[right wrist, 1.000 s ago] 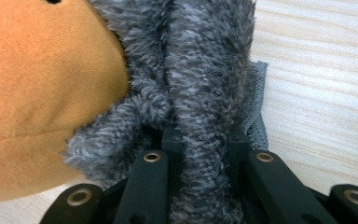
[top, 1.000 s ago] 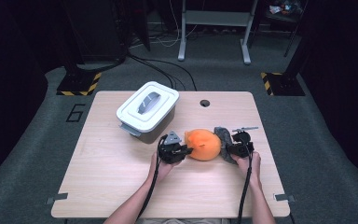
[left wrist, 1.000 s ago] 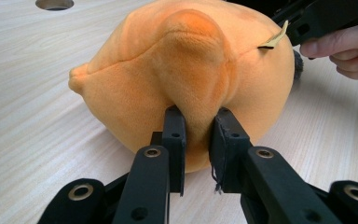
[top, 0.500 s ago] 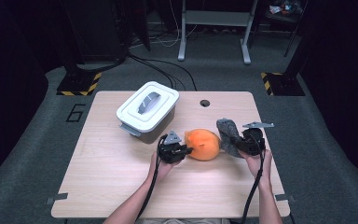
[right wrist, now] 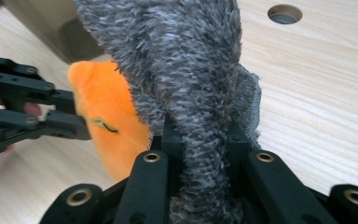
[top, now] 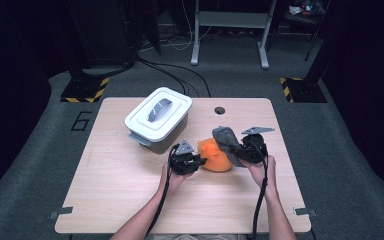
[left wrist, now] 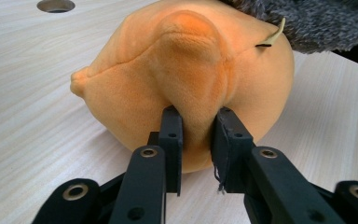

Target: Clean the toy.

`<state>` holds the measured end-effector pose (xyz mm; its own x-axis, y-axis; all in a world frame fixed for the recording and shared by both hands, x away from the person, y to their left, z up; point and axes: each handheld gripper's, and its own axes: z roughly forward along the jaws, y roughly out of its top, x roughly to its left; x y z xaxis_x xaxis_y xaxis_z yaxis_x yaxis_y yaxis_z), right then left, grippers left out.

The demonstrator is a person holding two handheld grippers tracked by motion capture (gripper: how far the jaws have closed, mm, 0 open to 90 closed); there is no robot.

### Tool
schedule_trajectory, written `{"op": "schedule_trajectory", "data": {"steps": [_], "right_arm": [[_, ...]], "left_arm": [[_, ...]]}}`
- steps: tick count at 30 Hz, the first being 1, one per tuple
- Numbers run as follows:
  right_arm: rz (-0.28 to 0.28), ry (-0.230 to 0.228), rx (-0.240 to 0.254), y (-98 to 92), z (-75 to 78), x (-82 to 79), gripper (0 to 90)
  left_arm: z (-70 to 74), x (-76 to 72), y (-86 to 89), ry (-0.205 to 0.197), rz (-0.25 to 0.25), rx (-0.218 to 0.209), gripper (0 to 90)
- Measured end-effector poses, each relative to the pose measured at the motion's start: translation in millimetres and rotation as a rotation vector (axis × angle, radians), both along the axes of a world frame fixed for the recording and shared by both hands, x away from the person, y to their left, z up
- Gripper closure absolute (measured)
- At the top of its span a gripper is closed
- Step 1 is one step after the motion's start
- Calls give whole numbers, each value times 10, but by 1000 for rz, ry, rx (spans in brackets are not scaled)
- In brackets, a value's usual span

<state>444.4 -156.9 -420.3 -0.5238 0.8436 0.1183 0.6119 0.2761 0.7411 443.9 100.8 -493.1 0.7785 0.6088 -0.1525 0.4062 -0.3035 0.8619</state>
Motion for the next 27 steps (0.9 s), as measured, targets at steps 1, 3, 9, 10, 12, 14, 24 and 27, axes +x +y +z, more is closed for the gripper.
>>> {"op": "schedule_trajectory", "data": {"steps": [1, 3, 9, 10, 12, 14, 24, 27], "right_arm": [[-2, 0, -7, 11, -20, 30, 762], [-7, -5, -15, 14, -32, 59, 762], [-30, -2, -19, 4, -50, 117, 762], [-28, -3, -22, -3, -54, 125, 761], [-38, 4, -13, -12, -63, 139, 762], [-35, -2, -11, -26, -77, 160, 762], [-59, 1, 12, -51, -125, 183, 761], [-60, 4, 38, -84, -123, 170, 761]], "left_arm": [[-3, 2, 3, -2, 3, -1, 723], [-4, -4, 3, -2, 13, -6, 670], [-13, -29, -10, -42, 32, 20, 475], [-26, -26, -9, -48, 30, 22, 458], [-43, -21, -15, -43, 32, 30, 423], [-61, -10, -22, -52, 24, 49, 397], [-93, -36, -152, -114, 3, 129, 583], [-85, -34, -131, -109, 7, 112, 681]]}}
